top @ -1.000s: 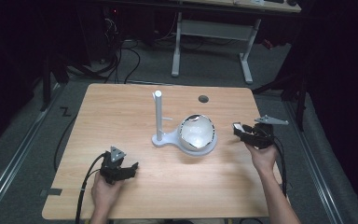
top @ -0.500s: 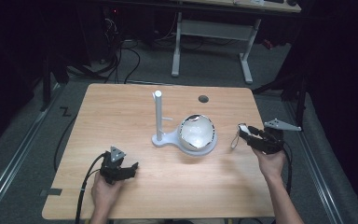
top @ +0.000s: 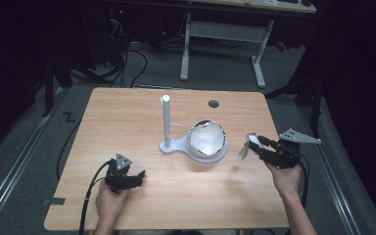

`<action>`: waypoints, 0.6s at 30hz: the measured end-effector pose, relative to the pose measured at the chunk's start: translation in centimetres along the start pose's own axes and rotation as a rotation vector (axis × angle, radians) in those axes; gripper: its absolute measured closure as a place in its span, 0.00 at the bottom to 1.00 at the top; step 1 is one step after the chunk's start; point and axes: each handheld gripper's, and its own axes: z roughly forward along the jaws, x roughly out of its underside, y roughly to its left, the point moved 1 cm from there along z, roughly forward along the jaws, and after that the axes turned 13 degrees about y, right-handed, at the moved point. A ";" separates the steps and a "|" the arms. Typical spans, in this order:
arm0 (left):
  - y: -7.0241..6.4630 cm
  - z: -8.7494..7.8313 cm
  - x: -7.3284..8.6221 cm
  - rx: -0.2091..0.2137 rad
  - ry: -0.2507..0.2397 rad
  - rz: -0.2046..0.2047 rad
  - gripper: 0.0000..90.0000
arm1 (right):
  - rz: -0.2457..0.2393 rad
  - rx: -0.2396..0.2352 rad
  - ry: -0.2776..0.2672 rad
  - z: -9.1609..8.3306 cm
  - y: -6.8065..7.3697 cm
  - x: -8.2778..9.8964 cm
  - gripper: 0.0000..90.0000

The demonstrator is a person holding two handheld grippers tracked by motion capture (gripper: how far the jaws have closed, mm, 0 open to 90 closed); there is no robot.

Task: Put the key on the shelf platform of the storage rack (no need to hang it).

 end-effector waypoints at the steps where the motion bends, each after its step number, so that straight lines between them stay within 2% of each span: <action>1: 0.0 0.0 0.0 0.000 0.000 0.000 0.26 | -0.003 -0.006 -0.002 -0.1 0.2 0.0 0.57; 3: 0.0 0.0 0.0 0.000 0.000 0.000 0.26 | -0.005 -0.011 -0.001 -0.3 0.5 -0.1 0.57; 6: 0.0 0.0 0.0 -0.001 0.000 0.000 0.26 | -0.034 -0.020 0.002 -0.7 1.5 -0.4 0.57; 18: 0.0 0.0 0.0 0.000 0.000 0.000 0.26 | -0.063 -0.072 0.014 -1.4 3.7 -2.1 0.57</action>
